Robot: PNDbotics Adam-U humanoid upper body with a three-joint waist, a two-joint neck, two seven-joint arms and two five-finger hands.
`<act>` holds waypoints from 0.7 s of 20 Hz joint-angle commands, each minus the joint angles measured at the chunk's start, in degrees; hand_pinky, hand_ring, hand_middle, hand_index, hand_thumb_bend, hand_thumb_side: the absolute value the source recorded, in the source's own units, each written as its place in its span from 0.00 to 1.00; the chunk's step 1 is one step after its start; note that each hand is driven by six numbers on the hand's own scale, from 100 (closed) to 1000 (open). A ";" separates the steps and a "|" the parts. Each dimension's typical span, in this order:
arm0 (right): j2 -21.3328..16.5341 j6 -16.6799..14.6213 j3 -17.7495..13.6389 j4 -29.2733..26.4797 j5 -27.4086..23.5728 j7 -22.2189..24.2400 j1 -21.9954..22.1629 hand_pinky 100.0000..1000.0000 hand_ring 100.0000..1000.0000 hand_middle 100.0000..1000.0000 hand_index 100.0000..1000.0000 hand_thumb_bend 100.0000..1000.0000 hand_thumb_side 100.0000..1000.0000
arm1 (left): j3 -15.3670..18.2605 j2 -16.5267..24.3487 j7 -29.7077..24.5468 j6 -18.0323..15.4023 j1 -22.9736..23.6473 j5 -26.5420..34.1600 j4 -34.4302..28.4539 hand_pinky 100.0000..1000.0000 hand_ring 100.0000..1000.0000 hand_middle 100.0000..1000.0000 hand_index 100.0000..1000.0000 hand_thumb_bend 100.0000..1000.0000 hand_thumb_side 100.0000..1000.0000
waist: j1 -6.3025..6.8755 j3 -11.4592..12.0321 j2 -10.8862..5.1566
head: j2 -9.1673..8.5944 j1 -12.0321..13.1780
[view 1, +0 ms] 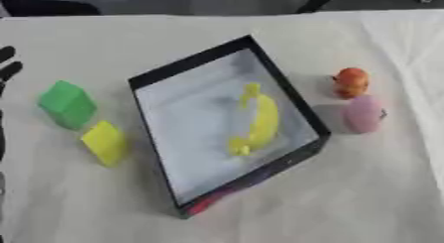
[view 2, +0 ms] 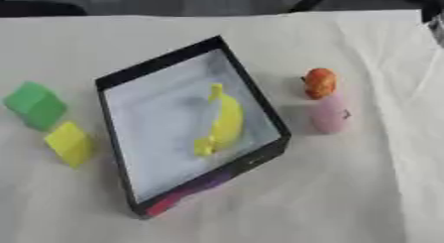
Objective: Pick up objects on the table and place them in the box.
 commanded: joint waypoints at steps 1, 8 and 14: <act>-7.60 -1.11 1.47 1.65 3.21 2.60 -1.48 0.89 0.79 0.75 0.88 0.00 0.34 | 0.12 1.90 -0.02 0.18 -0.12 -0.57 -1.18 0.79 0.75 0.76 0.83 0.13 0.92 | -0.99 -0.14 -2.62 | 0.23 0.42; -15.46 -4.52 7.04 6.18 7.66 10.91 -3.51 0.88 0.81 0.76 0.88 0.00 0.38 | 0.01 2.39 -0.07 0.25 -0.01 -0.57 -1.18 0.79 0.75 0.77 0.83 0.13 0.92 | -1.67 0.02 -3.06 | 2.01 0.47; -16.79 -7.05 11.35 7.85 10.87 18.08 -5.62 0.88 0.81 0.77 0.88 0.00 0.46 | -0.21 2.49 -0.30 0.37 -0.03 -0.68 -1.18 0.79 0.75 0.77 0.83 0.13 0.92 | -1.85 0.26 -2.88 | 2.46 0.79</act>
